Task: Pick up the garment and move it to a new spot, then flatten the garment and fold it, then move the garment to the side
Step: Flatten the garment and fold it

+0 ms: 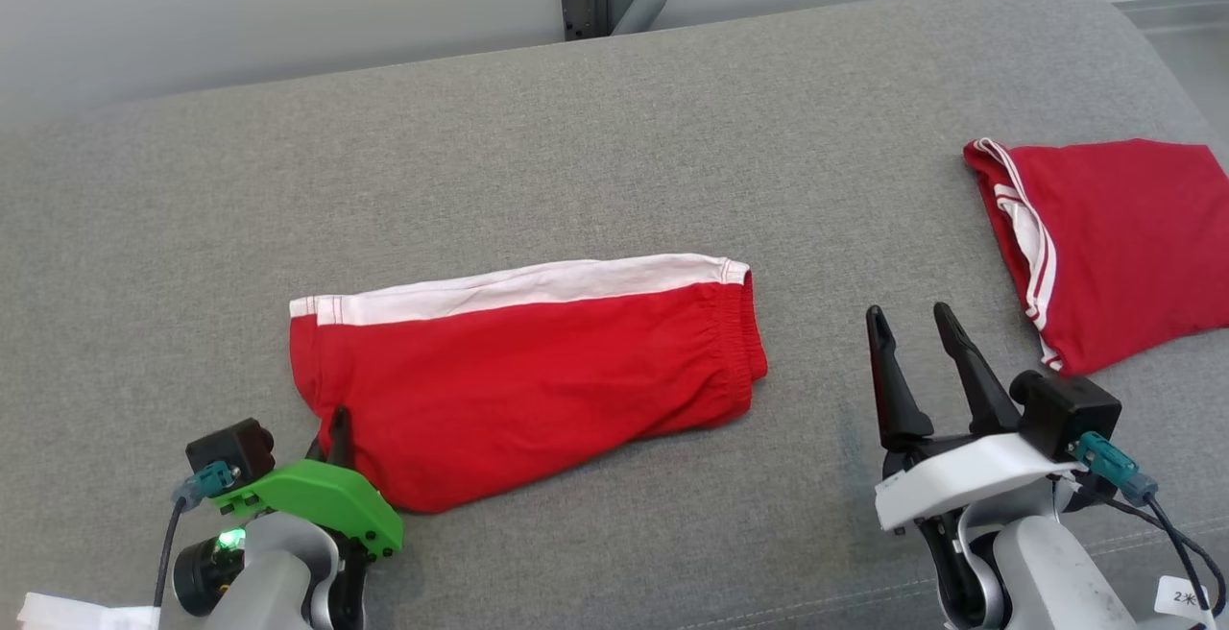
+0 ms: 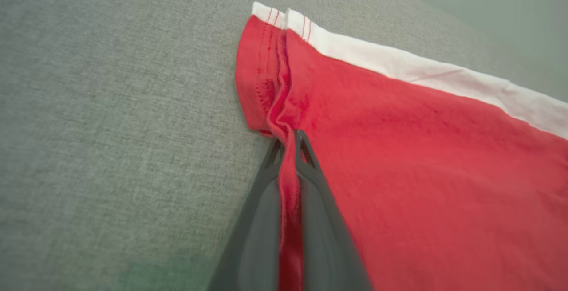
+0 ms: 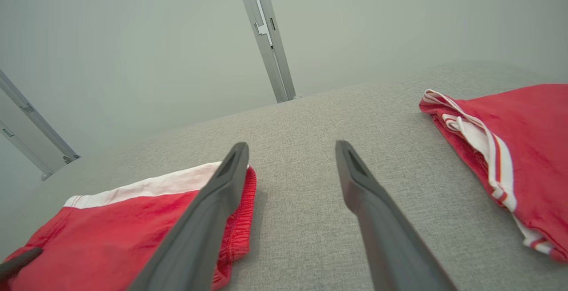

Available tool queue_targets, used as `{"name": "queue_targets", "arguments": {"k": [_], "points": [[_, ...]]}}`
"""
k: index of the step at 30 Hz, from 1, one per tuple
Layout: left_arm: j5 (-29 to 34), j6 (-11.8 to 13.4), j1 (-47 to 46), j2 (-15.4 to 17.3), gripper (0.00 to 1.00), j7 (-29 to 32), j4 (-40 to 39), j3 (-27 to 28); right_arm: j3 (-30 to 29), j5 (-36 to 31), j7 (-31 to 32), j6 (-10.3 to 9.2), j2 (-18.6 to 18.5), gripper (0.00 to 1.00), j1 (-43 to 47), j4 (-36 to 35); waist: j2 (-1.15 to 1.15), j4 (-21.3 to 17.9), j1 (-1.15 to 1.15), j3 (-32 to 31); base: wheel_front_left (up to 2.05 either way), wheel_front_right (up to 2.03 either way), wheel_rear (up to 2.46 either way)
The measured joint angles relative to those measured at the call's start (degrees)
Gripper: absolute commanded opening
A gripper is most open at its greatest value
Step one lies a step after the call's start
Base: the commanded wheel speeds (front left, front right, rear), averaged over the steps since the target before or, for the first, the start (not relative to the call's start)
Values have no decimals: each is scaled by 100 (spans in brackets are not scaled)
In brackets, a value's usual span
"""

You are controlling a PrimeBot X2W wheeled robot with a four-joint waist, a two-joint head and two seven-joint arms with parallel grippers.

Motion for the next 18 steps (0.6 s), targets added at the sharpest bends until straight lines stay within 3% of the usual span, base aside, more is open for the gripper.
{"name": "queue_targets", "arguments": {"k": [2, 3, 4, 5, 11, 18], "points": [[0, 104, 141, 4, 0, 0, -178, 37, 30, -4, 8, 0, 1, 100, 4, 41, 0, 49, 0, -44, 0, 0, 0], [3, 166, 201, 12, 13, 0, -266, 56, 47, -4, 38, 0, 1, 100, 4, 54, 0, 67, 0, -63, 0, 0, 0], [5, 222, 251, 19, 47, -1, -360, 75, 56, -4, 51, 0, 2, 100, 4, 70, 0, 81, 0, -79, 0, 0, 0], [24, 280, 298, 35, 100, 0, -454, 85, 62, -4, 71, 0, 2, 100, 4, 86, 0, 93, 0, -92, 0, 0, 0], [345, 572, 572, 205, 100, -2, -1133, 222, 49, -23, 186, 0, 2, 100, 1, 136, 0, 150, 0, -141, 0, 0, 0], [946, 706, 966, 356, 100, -9, -2220, 361, 92, -15, 546, 0, -1, 100, -16, 232, 0, 251, 0, -208, 0, 0, 0]]}}
